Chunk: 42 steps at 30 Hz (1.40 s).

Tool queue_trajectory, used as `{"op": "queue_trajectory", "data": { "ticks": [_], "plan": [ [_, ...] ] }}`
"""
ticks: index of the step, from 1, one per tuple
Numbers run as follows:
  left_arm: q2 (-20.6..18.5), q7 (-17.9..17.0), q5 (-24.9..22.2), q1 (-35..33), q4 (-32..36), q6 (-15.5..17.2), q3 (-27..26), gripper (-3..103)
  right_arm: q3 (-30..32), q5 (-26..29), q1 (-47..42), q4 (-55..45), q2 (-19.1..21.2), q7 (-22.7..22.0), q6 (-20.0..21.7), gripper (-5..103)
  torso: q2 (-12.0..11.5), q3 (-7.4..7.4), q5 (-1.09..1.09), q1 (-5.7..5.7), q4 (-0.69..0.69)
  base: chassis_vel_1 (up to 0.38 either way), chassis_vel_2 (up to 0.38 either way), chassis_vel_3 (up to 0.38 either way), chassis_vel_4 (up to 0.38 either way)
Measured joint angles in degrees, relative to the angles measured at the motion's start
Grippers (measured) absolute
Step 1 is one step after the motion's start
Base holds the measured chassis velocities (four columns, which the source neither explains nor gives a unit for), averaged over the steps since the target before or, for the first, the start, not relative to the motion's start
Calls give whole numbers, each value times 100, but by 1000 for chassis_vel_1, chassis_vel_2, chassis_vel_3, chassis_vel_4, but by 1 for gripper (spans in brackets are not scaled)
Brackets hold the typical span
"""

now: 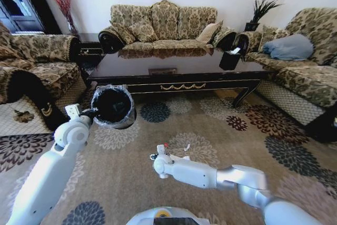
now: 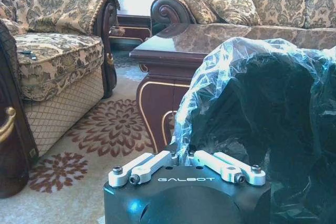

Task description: Move to the front of the table and pick up the trash from the floor, then place it into the trash bin.

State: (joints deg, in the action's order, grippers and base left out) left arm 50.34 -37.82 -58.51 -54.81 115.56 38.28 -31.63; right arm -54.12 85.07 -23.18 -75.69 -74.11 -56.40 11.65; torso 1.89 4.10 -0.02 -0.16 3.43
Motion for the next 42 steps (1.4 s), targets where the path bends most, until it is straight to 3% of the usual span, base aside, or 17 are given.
{"op": "queue_trajectory", "data": {
  "ticks": [16, 23, 24, 25, 28, 33, 37, 40, 42],
  "plan": [
    [102, -2, 126, 45, 35, -7, 207, 2, 120, -584, -461, 344, 58, 411, -68, 101, 0, 0, 1, 0, 1, 0, 0, 0, 0],
    [103, -6, 135, 56, 24, -7, 214, 2, -21, -711, -494, 348, 46, 490, -79, 89, 0, 0, 2, 0, 0, 0, 0, 0, 0],
    [103, -6, 136, 55, 24, -7, 216, 2, -80, -744, -498, 348, 41, 515, -83, 84, 0, 0, 2, 0, 0, 0, 0, 0, 0],
    [102, -8, 135, 53, 24, -7, 216, 2, -175, -816, -511, 337, 50, 533, -90, 68, 0, 0, 2, 0, 0, 0, 0, 0, 0],
    [86, -10, 104, 53, 25, -7, 212, 2, -236, -860, -530, 299, 93, 541, -102, 63, 0, 0, 2, 0, 0, 0, 0, 0, 0],
    [85, -13, 100, 51, 23, -8, 207, 2, -306, -1072, -586, 233, 238, 579, -146, 41, 0, -1, 3, 0, -1, 0, 0, 0, 0],
    [105, -14, 105, 26, 23, -9, 242, 2, -283, -1204, -557, 168, 347, 587, -218, 29, -1, 0, 2, 0, 1, 0, 0, 0, 0],
    [128, -13, 108, -12, 7, -9, 292, 2, -137, -1372, -428, -10, 490, 624, -335, 29, -2, 1, 3, 0, 2, 0, 0, 0, 0],
    [159, -16, 106, -44, -25, -10, 356, 2, 73, -1528, -266, -165, 639, 665, -434, 20, -2, 0, 3, 0, 0, 0, 0, 0, 0]
  ]
}}
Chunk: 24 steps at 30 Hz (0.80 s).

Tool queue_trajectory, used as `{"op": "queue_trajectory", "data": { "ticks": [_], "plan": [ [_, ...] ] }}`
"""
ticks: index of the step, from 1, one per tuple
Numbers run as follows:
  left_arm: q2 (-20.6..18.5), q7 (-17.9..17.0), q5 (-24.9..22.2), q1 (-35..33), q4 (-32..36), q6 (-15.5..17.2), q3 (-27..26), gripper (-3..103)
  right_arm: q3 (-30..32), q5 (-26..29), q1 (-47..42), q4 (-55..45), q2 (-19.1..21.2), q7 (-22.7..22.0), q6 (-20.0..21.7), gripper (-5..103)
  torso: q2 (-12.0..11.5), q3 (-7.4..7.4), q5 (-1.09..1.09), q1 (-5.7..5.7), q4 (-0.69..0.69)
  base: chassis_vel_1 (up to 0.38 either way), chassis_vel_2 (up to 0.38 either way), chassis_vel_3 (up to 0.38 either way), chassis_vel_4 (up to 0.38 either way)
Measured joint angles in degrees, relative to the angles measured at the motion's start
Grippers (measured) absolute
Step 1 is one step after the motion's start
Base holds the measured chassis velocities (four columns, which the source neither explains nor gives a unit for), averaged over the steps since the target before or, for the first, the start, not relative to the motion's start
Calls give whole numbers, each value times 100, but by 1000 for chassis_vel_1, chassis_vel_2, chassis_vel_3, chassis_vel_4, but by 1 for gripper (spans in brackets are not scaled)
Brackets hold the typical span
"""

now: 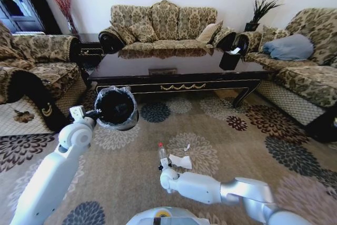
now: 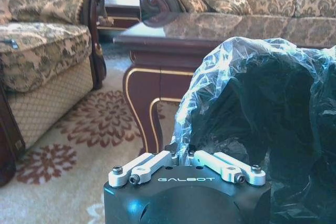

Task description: Move to the front of the table and pick up the trash from the floor, then place it into the trash bin.

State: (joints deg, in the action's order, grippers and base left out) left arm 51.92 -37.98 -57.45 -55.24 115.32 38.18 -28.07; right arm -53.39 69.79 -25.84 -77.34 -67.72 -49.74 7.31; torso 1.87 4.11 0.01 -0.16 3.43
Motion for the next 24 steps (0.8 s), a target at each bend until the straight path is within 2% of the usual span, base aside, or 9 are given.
{"op": "queue_trajectory", "data": {
  "ticks": [8, 9, 13, 14, 19, 24],
  "plan": [
    [120, -43, -59, -162, -20, -1, 312, 2, 676, -620, 851, -492, 756, 232, -473, 19, 0, 0, 0, 0, 1, 0, 0, 0, 0],
    [120, -43, -59, -162, -20, -1, 312, 2, 676, -620, 851, -492, 756, 232, -473, 19, 0, 0, 0, 0, 1, 0, 0, 0, 0],
    [157, -55, -139, -179, -38, -1, 435, 2, 1033, -1119, 1184, -660, 1013, 710, -1061, 19, 0, 0, 0, 0, 1, 0, 0, 0, 0],
    [157, -55, -139, -179, -38, -1, 435, 2, 1033, -1119, 1184, -660, 1013, 710, -1061, 19, 0, 0, 0, 0, 1, 0, 0, 0, 0],
    [211, -47, -335, 22, -220, 0, 668, 2, 1375, -1408, 1505, -647, 892, 1481, -1775, 19, 0, 0, 0, 0, -1, 0, 0, 0, 0],
    [335, -25, -466, 241, -445, 1, 866, 2, 1400, -1247, 1696, -709, 681, 1698, -2022, 19, 0, 0, -1, 0, 1, 0, 0, 0, 0]
  ]
}}
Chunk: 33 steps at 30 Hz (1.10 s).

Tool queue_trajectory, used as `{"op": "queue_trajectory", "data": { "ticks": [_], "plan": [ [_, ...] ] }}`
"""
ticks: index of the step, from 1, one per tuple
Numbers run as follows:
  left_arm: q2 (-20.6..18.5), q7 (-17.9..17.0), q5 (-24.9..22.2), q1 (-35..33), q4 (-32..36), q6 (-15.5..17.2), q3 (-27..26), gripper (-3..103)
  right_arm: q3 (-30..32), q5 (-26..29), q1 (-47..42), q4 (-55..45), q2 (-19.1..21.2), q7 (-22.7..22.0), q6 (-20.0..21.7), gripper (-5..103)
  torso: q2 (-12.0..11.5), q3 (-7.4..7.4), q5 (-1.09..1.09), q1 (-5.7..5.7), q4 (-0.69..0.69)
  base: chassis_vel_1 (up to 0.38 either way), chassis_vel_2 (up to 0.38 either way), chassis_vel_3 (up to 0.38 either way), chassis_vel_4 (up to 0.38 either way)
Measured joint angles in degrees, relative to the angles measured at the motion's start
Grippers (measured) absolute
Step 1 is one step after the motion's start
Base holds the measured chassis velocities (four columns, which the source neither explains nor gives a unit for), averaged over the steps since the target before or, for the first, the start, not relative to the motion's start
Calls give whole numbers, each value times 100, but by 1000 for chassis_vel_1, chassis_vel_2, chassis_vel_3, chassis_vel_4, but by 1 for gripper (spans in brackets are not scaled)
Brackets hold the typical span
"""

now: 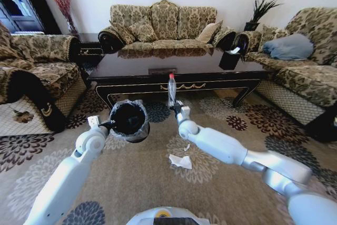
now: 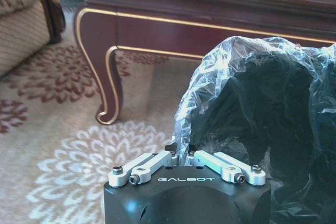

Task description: Move to the front of the table and pick up the trash from the floor, then place it into the trash bin.

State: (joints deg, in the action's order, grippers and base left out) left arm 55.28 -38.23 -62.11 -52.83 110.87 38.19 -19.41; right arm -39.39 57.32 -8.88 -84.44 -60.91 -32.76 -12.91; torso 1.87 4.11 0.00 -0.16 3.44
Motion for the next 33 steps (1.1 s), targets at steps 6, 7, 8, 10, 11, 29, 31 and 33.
{"op": "queue_trajectory", "data": {
  "ticks": [6, 7, 8, 10, 11, 29, 31, 33],
  "plan": [
    [258, 65, -23, 240, -442, 2, 183, 2, -274, 26, 284, -72, -377, 446, -281, 19, 0, 0, -2, 0, -2, 0, 0, 0, 0],
    [307, 87, -20, 291, -543, 2, 188, 2, -407, 7, 359, -75, -485, 505, -302, 19, 0, 0, -2, 0, -1, 0, 0, 0, 0],
    [343, 98, -18, 337, -624, 2, 188, 2, -526, 6, 417, -77, -600, 525, -303, 19, 0, 0, -2, 0, -1, 0, 0, 0, 0],
    [370, 103, -16, 381, -696, 2, 187, 2, -615, 6, 456, -78, -702, 526, -301, 19, 0, 0, -2, 0, -1, 0, 0, 0, 0],
    [397, 106, -15, 448, -787, 2, 185, 2, -720, 7, 490, -79, -822, 527, -295, 19, 1, 0, -2, 0, -2, 0, 0, 0, 0],
    [341, 108, -117, 847, -853, -1, 89, 2, -1262, -215, 373, 194, -1279, 347, -155, 29, 1, 0, -1, 1, -1, 0, 0, 0, 0],
    [319, 107, -115, 847, -846, 1, 79, 2, -1263, -219, 368, 176, -1247, 328, -147, 40, 2, 0, -1, 0, -1, 0, 0, 0, 0],
    [307, 107, -115, 850, -844, 2, 75, 2, -1266, -222, 368, 163, -1229, 320, -141, 45, 1, 0, -1, 1, -1, 0, 0, 0, 0]
  ]
}}
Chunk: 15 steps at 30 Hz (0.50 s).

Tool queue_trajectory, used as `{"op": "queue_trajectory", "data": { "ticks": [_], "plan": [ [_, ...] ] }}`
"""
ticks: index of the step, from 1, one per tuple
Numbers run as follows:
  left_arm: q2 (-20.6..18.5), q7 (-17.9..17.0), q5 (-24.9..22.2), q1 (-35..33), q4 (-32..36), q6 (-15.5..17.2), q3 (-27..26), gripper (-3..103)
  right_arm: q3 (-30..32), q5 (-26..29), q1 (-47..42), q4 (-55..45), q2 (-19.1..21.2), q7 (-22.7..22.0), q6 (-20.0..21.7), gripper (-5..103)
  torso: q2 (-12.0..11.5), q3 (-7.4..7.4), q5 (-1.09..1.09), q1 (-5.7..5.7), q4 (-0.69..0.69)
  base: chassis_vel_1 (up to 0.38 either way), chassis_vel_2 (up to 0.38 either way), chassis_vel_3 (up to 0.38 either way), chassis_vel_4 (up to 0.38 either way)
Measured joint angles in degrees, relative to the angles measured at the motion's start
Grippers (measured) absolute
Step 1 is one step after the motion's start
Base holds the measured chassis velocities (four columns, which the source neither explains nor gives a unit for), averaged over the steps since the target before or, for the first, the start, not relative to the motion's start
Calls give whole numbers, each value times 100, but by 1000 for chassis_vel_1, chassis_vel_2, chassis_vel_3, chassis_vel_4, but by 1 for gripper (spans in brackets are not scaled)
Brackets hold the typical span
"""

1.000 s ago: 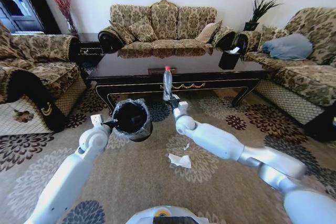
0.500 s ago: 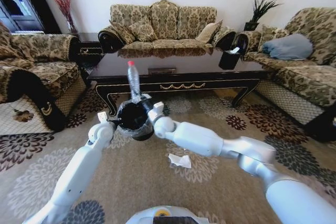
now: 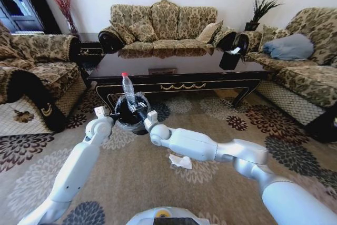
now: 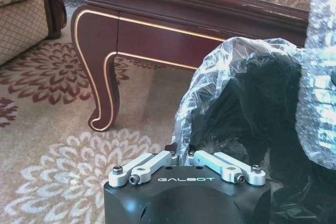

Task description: Move to the front of the table and pick up the trash from the floor, then place it into the trash bin.

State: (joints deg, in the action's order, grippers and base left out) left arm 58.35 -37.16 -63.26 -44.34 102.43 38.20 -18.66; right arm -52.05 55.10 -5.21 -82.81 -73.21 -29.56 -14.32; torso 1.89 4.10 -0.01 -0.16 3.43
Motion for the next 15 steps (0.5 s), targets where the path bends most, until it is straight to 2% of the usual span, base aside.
{"op": "queue_trajectory", "data": {
  "ticks": [2, 4, 7, 10, 14, 15],
  "plan": [
    [-25, 0, 0, 14, 1, 0, -9, 2, -12, -14, -1, -40, 56, -26, 19, 56, 0, 0, 1, 0, 0, 0, 0, 0, 0],
    [-34, 0, 0, 16, 2, 1, -10, 2, -13, -16, -2, -59, 80, -43, 25, 56, 0, 0, 1, 0, 1, 0, 0, 0, 0],
    [-50, -1, -1, 15, 7, 3, -10, 2, -10, -18, -6, -107, 123, -77, 34, 73, 0, 0, 0, 0, 0, 0, 0, 0, 0],
    [-54, -1, 0, 11, 9, 3, -10, 2, -1, -18, -5, -131, 143, -82, 35, 78, 0, 0, 1, 0, 0, 0, 0, 0, 0],
    [-66, -4, 0, -6, 31, 7, -16, 2, 84, -21, 34, -185, 179, -98, 35, 97, 0, 0, 0, 0, 0, 0, 0, 0, 0],
    [-66, -4, 0, -6, 31, 7, -16, 2, 84, -21, 34, -185, 179, -98, 35, 97, 0, 0, 0, 0, 0, 0, 0, 0, 0]
  ]
}}
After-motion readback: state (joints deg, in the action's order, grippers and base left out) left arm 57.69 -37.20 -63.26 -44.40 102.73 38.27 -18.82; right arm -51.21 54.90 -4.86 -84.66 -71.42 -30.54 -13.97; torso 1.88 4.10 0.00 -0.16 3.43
